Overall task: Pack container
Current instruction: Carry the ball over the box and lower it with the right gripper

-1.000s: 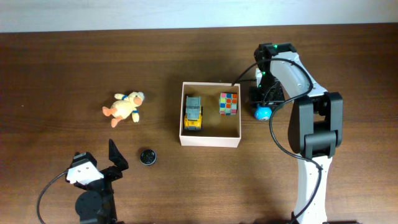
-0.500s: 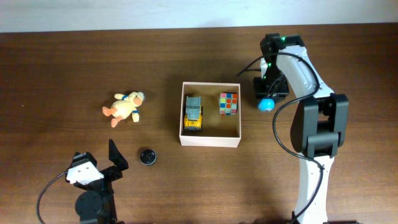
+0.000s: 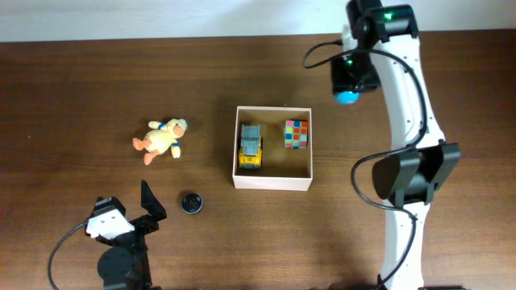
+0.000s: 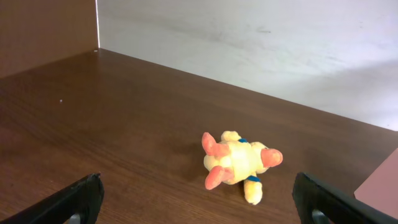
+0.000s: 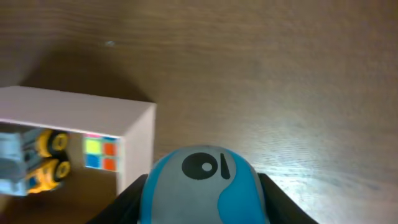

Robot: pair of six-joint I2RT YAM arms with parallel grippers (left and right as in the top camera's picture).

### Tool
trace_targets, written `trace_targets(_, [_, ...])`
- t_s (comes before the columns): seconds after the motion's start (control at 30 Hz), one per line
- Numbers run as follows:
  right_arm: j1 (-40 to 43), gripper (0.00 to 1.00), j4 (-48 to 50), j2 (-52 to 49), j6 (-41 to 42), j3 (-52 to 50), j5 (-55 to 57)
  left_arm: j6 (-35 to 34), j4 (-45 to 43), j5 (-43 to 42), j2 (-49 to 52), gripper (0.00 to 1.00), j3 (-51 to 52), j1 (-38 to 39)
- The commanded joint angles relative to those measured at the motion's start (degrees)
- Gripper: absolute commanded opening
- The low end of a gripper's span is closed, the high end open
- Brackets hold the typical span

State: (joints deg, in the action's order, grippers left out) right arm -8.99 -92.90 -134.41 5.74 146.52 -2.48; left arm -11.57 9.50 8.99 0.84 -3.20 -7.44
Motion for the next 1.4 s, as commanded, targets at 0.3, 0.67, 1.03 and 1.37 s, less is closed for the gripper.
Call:
trace_targets(0.3, [-16.7,0.45,1.4,0.9,-2.5,0.3,3.6,0.9,-0.2,-0.4,-0.5,0.99,0.4,0.3])
trace_targets(0.67, [-18.5,0.43,8.1,-1.0,-2.6,-9.8,2.7,0.9,-0.2,-0.4,-0.5,0.99,0.4,0.3])
trace_targets(1.03, [-18.5,0.44,13.7,-1.0,-5.6,-14.7,0.0,0.9,-0.2,-0.4,-0.5,0.99,0.4,0.3])
trace_targets(1.37, [-18.5,0.7,13.9,-1.0,-6.2,-14.7,-0.1,0.9,-0.2,-0.4,-0.5,0.99,0.4,0.3])
